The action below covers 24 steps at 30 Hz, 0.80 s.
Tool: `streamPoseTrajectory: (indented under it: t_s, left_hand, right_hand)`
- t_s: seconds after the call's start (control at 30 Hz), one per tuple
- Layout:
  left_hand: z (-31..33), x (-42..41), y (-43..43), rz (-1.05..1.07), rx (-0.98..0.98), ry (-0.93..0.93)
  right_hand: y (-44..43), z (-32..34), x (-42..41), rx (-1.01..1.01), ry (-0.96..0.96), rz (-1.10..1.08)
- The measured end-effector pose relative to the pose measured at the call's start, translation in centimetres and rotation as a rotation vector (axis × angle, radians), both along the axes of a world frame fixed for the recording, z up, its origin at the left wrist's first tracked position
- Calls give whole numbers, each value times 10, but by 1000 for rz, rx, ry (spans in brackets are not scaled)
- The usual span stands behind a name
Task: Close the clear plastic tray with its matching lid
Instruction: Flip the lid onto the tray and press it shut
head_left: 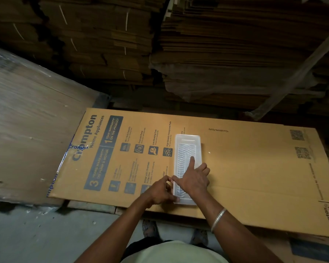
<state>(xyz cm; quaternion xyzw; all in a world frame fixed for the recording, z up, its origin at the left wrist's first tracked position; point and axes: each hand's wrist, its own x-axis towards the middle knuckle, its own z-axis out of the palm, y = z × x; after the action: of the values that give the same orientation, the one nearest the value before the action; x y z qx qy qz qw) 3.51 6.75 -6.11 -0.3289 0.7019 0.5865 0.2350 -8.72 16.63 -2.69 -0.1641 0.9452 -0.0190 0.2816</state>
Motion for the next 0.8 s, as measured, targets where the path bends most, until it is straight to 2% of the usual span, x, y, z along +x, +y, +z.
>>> streamPoseTrajectory:
  t_s: [0.23, 0.4, 0.47, 0.6, 0.7, 0.8]
  left_hand:
    - [1, 2, 1, -7, 78, 30]
    - [9, -8, -6, -95, 1, -21]
    - [16, -26, -16, -160, -155, -18]
    - [33, -75, -37, -297, -608, 69]
    - [39, -112, -44, -574, -884, 86]
    - [35, -139, -47, -793, -1009, -18]
  right_hand:
    - [15, 2, -17, -33, -34, 88]
    - [29, 9, -47, -70, -19, 219]
    - [29, 9, -63, -101, -1, 252]
    - [20, 14, -92, -105, 43, 391]
    - [8, 18, -109, -15, 34, 506]
    - [-2, 15, -121, 53, -23, 561]
